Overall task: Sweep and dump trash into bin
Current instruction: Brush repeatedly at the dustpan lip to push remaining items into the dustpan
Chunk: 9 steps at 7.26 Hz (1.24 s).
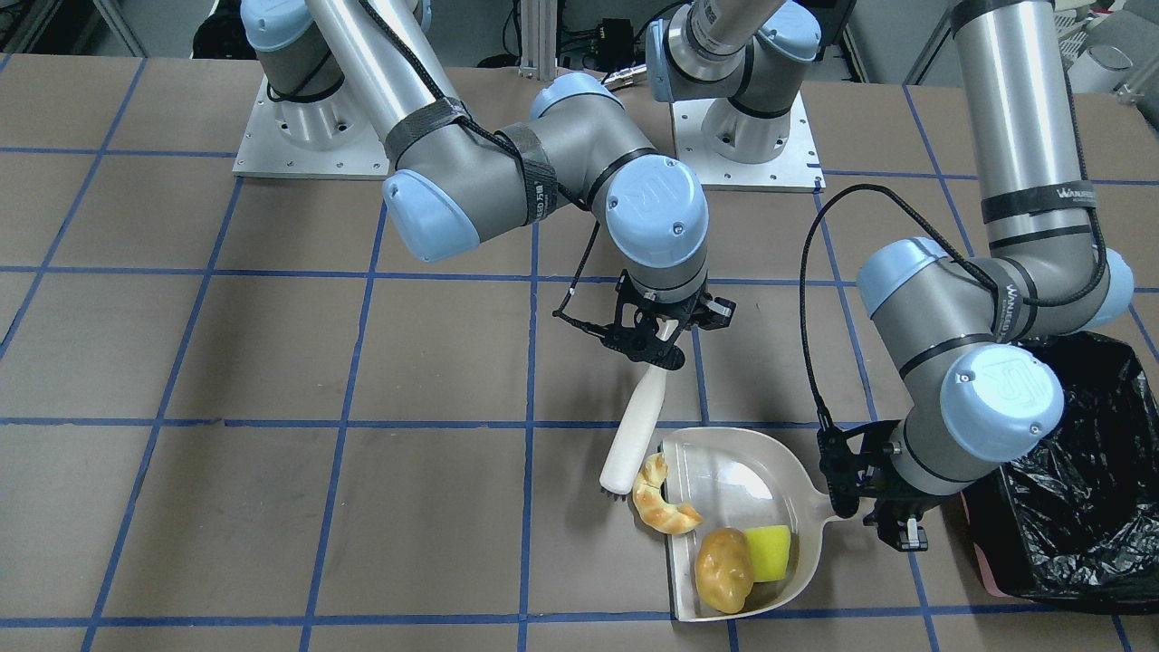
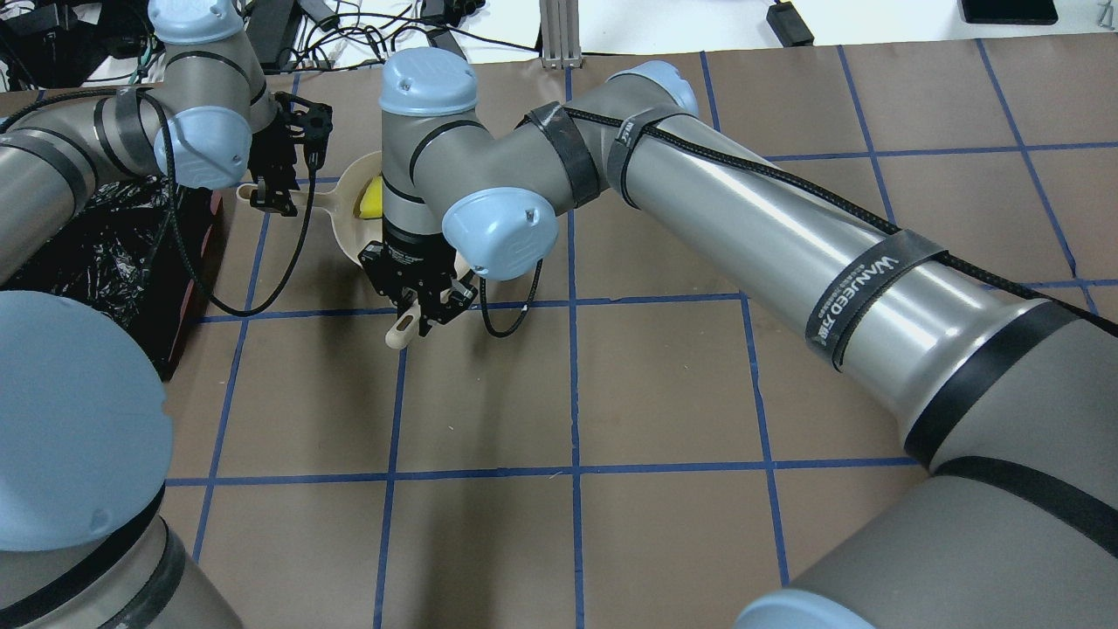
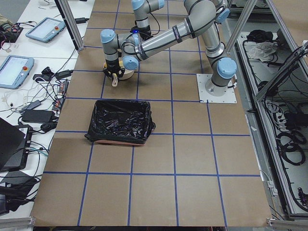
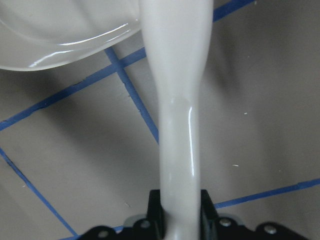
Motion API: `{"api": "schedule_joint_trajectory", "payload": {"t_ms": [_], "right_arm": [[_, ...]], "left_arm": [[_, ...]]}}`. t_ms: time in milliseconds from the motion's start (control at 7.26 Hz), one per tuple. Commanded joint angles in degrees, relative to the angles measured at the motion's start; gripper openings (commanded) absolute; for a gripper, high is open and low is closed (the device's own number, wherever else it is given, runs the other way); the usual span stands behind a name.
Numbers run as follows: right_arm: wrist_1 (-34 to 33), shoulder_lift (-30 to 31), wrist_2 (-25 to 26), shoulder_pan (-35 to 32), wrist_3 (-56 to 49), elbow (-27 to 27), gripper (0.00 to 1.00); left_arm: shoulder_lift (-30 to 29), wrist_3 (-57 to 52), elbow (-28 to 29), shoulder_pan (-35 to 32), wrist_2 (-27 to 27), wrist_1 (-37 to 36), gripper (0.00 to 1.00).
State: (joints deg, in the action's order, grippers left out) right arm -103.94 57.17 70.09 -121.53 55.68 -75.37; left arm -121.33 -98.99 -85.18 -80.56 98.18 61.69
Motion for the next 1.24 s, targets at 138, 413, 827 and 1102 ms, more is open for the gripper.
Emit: {"api": "schedule_joint_trajectory", "payload": {"t_ms": [138, 413, 827, 1102], "right_arm": [[1.8, -0.2, 1.1, 0.1, -0.3, -0.5, 0.0], [0.8, -0.7, 0.8, 0.1, -2.1, -1.3, 0.0], [-1.7, -3.4, 0.8, -0.5, -2.4, -1.3, 0.0], [-3.4, -4.3, 0.7, -1.0, -2.2, -1.3, 0.0]], "left_arm": [[-0.1, 0.0, -0.2, -0.1, -0.2, 0.0, 0.0], [-0.5, 0.2, -0.2, -0.4, -0.2, 0.0, 0.0], [-0.8, 0.4, -0.2, -0.6, 0.0, -0.1, 0.0], [-0.8, 0.4, -0.2, -0.6, -0.1, -0.1, 0.0]]}}
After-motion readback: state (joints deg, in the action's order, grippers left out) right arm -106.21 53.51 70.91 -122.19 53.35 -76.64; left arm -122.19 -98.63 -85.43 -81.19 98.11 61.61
